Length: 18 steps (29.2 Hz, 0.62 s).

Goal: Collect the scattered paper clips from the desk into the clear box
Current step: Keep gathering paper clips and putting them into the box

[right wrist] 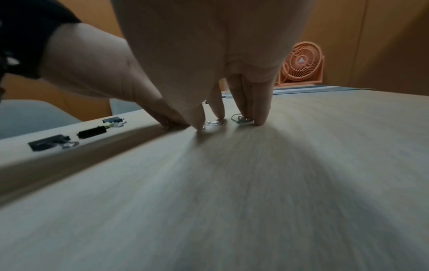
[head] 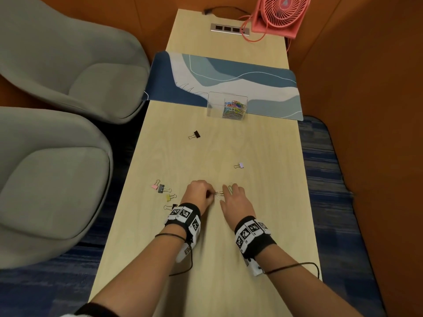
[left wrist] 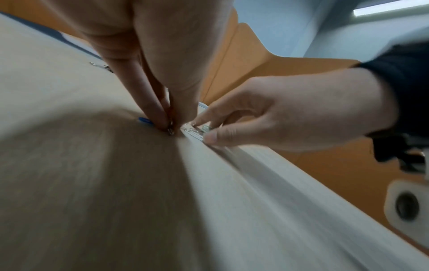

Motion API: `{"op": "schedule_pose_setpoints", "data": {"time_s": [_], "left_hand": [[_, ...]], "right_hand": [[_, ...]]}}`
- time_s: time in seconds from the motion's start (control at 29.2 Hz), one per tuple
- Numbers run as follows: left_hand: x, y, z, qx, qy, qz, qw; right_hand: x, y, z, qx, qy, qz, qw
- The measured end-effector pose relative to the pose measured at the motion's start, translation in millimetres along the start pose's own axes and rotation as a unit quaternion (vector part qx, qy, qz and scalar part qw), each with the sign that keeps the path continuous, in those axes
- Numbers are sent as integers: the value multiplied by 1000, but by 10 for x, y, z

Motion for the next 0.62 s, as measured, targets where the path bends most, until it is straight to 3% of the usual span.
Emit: {"op": "schedule_pose_setpoints", "data": {"time_s": [0.21,0.38,0.62], "left_hand": [[26,-112,41,83,11,-91,992],[39,-155,81,87,-4,-110,990],[119,-217,179,92,22,-145,985]], "right_hand": [[18,14,88,30,-55,24,998],[53,-43,265,101,-78,-34,991],[182,-111,574,108,-139,-73,982]]}}
Point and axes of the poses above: each hand's wrist, its own z-axis towards the middle knuckle, its own x-axis out of the back of the hand, y = z × x, the point moved 3 cm from there along z, towards the middle knuckle, and after that the axes turned 7 degrees about y, right-handed, at the moved point
